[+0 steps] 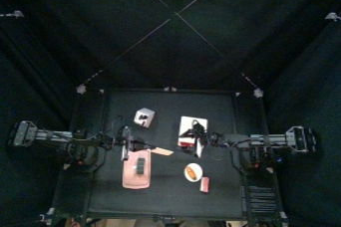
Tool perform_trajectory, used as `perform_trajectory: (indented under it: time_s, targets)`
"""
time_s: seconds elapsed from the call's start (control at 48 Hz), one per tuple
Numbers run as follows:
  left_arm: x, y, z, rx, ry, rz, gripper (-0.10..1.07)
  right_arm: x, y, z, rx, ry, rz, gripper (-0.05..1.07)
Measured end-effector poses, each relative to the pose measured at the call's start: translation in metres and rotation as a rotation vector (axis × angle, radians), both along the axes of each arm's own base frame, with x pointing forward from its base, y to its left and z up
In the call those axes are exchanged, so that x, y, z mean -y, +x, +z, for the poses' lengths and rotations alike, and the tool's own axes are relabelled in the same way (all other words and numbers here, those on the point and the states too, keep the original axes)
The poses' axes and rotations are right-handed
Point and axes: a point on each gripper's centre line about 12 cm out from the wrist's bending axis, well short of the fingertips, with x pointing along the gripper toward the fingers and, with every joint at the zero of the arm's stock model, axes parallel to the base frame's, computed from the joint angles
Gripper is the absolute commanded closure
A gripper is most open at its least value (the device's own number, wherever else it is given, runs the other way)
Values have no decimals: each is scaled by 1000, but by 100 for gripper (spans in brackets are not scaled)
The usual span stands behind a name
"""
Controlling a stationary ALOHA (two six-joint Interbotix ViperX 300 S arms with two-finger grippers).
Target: Grab cleaver with other hand
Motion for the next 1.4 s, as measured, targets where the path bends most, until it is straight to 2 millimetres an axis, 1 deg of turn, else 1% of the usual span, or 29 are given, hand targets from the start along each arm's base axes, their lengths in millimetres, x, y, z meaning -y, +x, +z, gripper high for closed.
perform_trajectory:
  time_s: [0.104, 0.25, 0.438, 0.604, 0.792, 0.958, 1.188, 1.396]
  targets:
    - [-4, 1, 4, 12, -12, 13, 53, -13, 5, -5, 4, -43, 51, 4]
    - [-9, 1, 5, 19, -22, 28, 53, -18, 13, -15, -7, -71, 76, 4]
    - [-7, 1, 8, 41, -36, -1, 53, -13, 20, -22, -13, -77, 64, 4]
    - [-8, 1, 8, 45, -45, -1, 53, -11, 22, -19, 8, -92, 62, 4]
    - [-12, 2, 8, 45, -48, 13, 53, -10, 27, -17, 24, -100, 60, 7]
    - [-15, 2, 7, 45, -48, 25, 52, -10, 31, -20, 18, -102, 62, 15]
    - [-16, 2, 7, 45, -51, 29, 52, -7, 33, -15, 37, -110, 56, 32]
    - [-17, 2, 7, 46, -53, 31, 52, -4, 36, -15, 63, -111, 43, 44]
